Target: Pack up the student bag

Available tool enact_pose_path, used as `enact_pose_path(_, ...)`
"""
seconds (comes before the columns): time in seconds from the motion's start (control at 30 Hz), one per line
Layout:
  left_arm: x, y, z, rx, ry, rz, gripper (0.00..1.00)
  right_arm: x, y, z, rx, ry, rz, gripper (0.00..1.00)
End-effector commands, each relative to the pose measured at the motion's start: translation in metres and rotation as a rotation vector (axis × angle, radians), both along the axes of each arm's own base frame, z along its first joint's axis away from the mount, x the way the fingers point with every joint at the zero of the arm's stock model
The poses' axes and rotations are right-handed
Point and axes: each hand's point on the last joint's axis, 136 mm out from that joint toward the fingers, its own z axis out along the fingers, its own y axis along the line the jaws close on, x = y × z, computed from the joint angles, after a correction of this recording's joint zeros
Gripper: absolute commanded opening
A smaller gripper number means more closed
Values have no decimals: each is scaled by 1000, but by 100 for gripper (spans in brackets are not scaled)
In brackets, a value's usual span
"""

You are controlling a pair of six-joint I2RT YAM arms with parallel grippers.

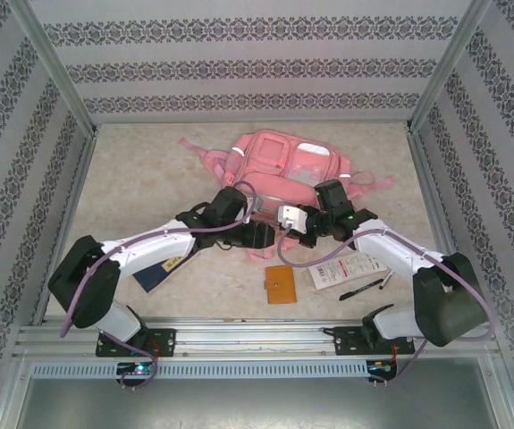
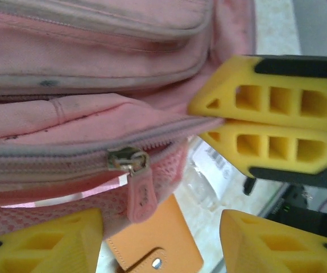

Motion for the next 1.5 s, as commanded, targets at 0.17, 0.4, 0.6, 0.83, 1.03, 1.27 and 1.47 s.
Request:
enact_pose_path(0.17,28,33,-15,279,-35,183,30,-11,26,13,91,-26,91,0)
enact_pose_path(0.4,24,27,-8,281,-95,61,0,-11,21,9,56,-44,84,0)
enact_pose_path(0.6,21,67,-2,112,-29,97,0,-2,-4,-12,-81,-62,41,0)
enact_pose_path(0.83,27,123,-13,131,-34,138,0,7,-23,-29,-164,-57,10,0)
enact_pose_path(1.03,15,83,7,-45,-41,-7,0,-10,18,16,52,-20,67,49)
enact_pose_path(1.27,10,40,39,-217,-88,-72,0,-3,52,24,96,-22,0,55)
enact_pose_path(1.47,12,27,49,-246,-98,-84,0,-7,46,-9,-11,49,8,31)
